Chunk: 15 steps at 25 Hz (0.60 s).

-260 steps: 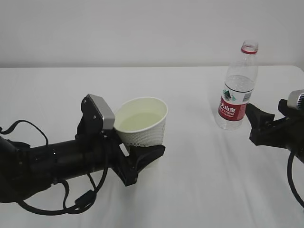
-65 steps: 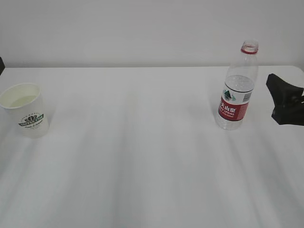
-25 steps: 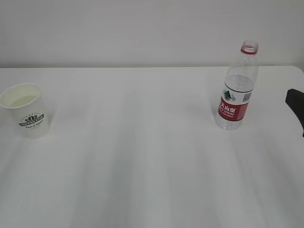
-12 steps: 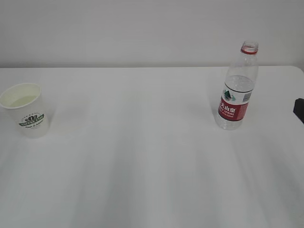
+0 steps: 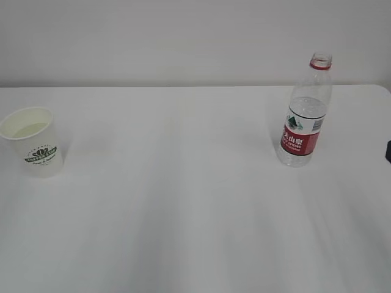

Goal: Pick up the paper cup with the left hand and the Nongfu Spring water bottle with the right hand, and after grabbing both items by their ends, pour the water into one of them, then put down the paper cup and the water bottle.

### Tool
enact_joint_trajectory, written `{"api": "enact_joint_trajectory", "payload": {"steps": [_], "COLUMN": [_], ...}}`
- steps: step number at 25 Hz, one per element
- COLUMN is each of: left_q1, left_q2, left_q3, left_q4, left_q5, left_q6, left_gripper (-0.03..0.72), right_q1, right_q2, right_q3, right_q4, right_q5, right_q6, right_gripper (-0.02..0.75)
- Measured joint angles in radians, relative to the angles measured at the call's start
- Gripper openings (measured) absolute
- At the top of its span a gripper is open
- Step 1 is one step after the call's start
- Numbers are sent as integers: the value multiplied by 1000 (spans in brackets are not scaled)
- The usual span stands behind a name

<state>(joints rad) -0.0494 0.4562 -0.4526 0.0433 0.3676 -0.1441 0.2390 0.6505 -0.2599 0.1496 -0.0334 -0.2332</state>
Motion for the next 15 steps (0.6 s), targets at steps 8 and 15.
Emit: {"api": "enact_joint_trajectory", "payload": {"steps": [8,15], "left_q1": [0,0], "left_q2": [-10,-112], "left_q3": [0,-2], "left_q4": [-193,-217], "left_q5": [114,202], "left_q6": [183,209], "left_gripper": [548,543], "right_q1": [0,0], "right_q2": [-23,-23], "right_q3": [-85,-133], "right_q4": [0,-35], "right_q5": [217,367], "right_q6": [-15,-15], "right_gripper": [592,516]}}
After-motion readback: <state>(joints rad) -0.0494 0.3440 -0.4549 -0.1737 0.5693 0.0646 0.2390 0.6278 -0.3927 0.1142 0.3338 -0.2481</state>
